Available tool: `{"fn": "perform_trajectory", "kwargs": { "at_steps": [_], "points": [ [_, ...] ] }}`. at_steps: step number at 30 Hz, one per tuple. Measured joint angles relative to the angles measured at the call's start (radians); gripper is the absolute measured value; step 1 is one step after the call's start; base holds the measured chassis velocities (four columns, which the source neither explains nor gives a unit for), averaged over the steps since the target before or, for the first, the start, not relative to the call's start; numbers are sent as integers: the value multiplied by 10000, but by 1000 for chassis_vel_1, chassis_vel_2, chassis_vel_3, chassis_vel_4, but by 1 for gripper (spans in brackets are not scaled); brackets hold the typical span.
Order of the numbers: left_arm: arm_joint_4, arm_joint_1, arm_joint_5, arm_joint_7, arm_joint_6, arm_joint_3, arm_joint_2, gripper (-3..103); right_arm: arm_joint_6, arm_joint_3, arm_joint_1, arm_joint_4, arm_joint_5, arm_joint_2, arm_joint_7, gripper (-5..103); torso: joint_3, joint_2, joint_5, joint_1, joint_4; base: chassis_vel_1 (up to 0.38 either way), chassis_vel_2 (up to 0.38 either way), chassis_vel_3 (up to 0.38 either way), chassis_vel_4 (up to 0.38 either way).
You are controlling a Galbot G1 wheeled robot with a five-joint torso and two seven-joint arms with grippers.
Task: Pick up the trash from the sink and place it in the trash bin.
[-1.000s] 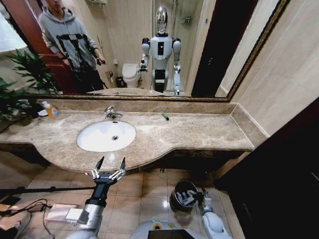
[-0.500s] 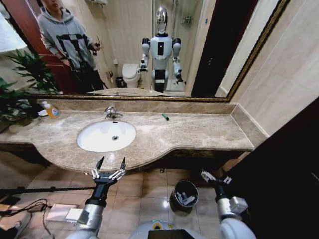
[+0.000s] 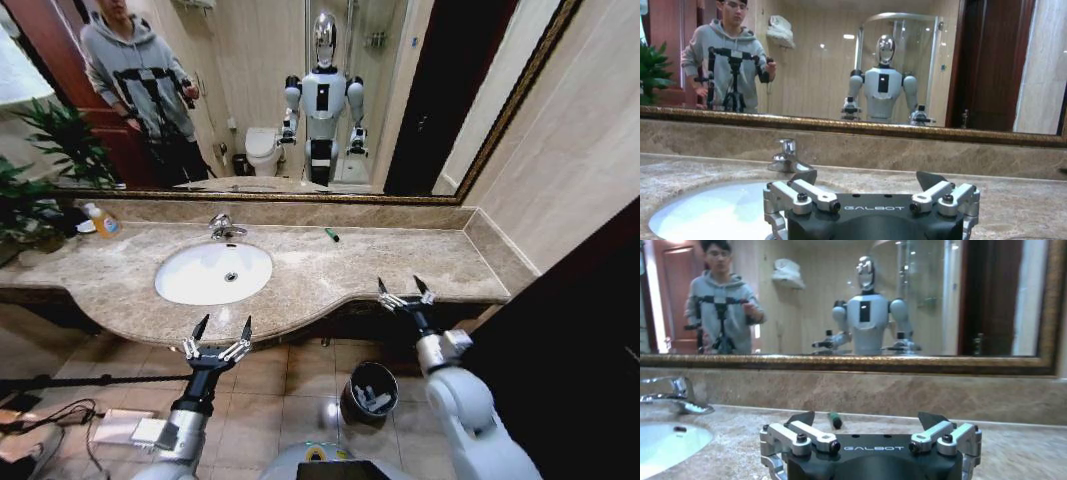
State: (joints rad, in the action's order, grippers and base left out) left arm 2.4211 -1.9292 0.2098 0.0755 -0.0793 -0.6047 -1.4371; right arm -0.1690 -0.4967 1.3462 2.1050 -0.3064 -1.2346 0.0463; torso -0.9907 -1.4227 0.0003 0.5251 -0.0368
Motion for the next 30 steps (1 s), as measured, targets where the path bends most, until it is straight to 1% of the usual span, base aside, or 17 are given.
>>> {"fn": "perform_trajectory", "kwargs": {
  "at_steps": [1, 2, 5, 7, 9, 11, 12, 14, 15, 20, 23, 24, 28, 30],
  "points": [
    [1, 0, -1, 0, 0, 0, -2, 100, -62, 147, -368, -255, -87, 143, -1, 100, 0, 0, -1, 0, 0, 0, 0, 0, 0],
    [1, 0, -1, 0, 0, 0, -2, 100, -62, 147, -368, -255, -87, 143, -1, 100, 0, 0, -1, 0, 0, 0, 0, 0, 0],
    [0, 0, -1, 0, 0, 0, -2, 100, -199, 624, -1423, -923, -349, 428, -7, 100, 0, 1, -2, 0, -1, 0, 0, 0, 0],
    [0, 0, -1, -1, 0, 0, -1, 100, -230, 974, -2071, -1400, -369, 491, -41, 100, 0, 0, -4, 0, 0, 0, 0, 0, 0],
    [0, 0, 0, -3, 0, 0, -1, 100, -229, 1135, -2363, -1649, -290, 492, -91, 100, 0, 1, -2, 0, -1, 0, 0, 0, 0],
    [0, 0, 0, -2, 0, 0, -1, 100, -293, 1480, -2886, -2113, -269, 446, -140, 100, 0, 1, -2, 0, -1, 0, 0, 0, 0],
    [0, 0, 0, -2, 0, 0, -1, 100, -293, 1480, -2886, -2113, -269, 446, -140, 100, 0, 1, -2, 0, -1, 0, 0, 0, 0],
    [0, 0, 0, -1, 0, 0, -1, 100, -453, 1880, -3474, -2716, -450, 334, -136, 100, 0, 1, -2, 0, 0, 0, 0, 0, 0],
    [0, 0, 0, -1, 0, 0, -1, 100, -453, 1880, -3474, -2716, -450, 334, -136, 100, 0, 1, -2, 0, 0, 0, 0, 0, 0],
    [1, 0, -1, -1, 0, 0, -1, 100, -565, 2413, -4444, -3731, -647, 123, -120, 100, 1, 1, -4, -1, 0, 0, 0, 0, 0],
    [0, 0, -1, 0, 0, 0, -1, 100, -555, 2797, -5316, -4533, -578, -59, -134, 100, 1, 1, -4, -1, 0, 0, 0, 0, 0],
    [0, 0, -1, 0, 0, 0, -1, 100, -555, 2797, -5316, -4533, -578, -59, -134, 100, 1, 1, -4, -1, 0, 0, 0, 0, 0],
    [0, 0, 0, 0, 0, 0, -1, 100, -533, 3298, -6522, -5606, -559, -324, -137, 100, 1, 1, -6, -1, 0, 0, 0, 0, 0],
    [0, -1, 0, 0, 0, 0, -1, 100, -530, 3410, -6761, -5860, -568, -405, -137, 100, 1, 1, -4, 0, 0, 0, 0, 0, 0]
  ]
}}
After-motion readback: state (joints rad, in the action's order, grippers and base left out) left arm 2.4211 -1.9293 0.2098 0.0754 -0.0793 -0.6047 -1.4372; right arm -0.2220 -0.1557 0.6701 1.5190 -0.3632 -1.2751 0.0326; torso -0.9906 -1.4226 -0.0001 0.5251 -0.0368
